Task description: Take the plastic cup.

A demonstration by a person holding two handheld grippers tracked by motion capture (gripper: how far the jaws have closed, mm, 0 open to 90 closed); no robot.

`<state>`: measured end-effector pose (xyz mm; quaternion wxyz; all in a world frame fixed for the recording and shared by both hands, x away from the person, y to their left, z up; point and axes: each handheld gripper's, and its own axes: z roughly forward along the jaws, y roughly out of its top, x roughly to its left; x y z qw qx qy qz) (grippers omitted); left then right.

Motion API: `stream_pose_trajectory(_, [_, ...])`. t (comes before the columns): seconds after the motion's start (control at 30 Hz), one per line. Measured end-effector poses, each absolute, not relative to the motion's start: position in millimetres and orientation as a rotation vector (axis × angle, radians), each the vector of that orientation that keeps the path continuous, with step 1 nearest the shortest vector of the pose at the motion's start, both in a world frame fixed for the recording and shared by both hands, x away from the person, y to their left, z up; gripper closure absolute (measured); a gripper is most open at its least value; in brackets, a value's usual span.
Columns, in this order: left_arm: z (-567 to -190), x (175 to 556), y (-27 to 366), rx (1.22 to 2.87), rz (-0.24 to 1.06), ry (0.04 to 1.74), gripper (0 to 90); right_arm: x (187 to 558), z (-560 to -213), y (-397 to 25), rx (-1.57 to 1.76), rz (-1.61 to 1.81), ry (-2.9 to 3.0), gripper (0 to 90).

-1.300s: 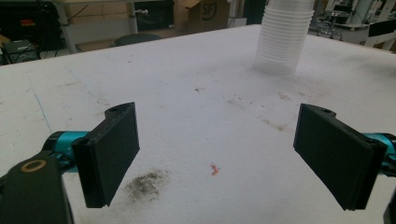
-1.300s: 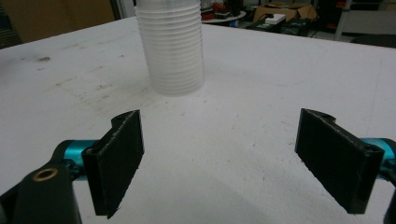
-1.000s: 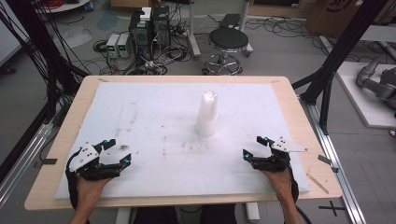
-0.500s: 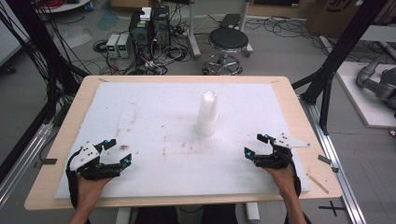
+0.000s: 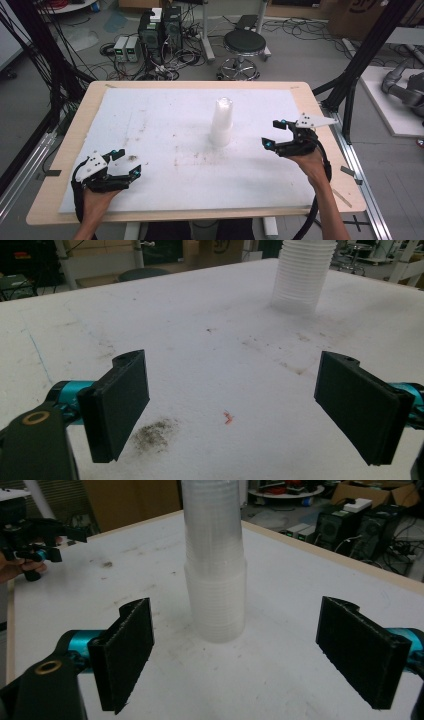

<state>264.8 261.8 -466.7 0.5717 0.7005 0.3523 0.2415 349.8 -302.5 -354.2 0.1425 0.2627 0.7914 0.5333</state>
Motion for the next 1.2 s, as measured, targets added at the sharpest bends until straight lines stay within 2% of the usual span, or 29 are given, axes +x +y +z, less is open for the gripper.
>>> stream_pose_trajectory(0.17, [-467, 265, 262, 1.643, 0.563, 0.827, 14.2, 370, -328, -291, 0.677, 1.503, 2.352, 15.4])
stream_pose_trajectory(0.43, [-467, 265, 262, 1.645, 0.562, 0.824, 14.2, 396, -313, -276, 0.568, 1.506, 2.43, 15.3])
stream_pose_trajectory(0.9, [-467, 265, 261, 1.652, 0.565, 0.821, 14.1, 436, -310, -251, 0.441, 1.479, 2.569, 15.3])
stream_pose_trajectory(1.2, [-467, 265, 261, 1.655, 0.56, 0.817, 14.1, 453, -321, -234, 0.377, 1.527, 2.646, 15.3])
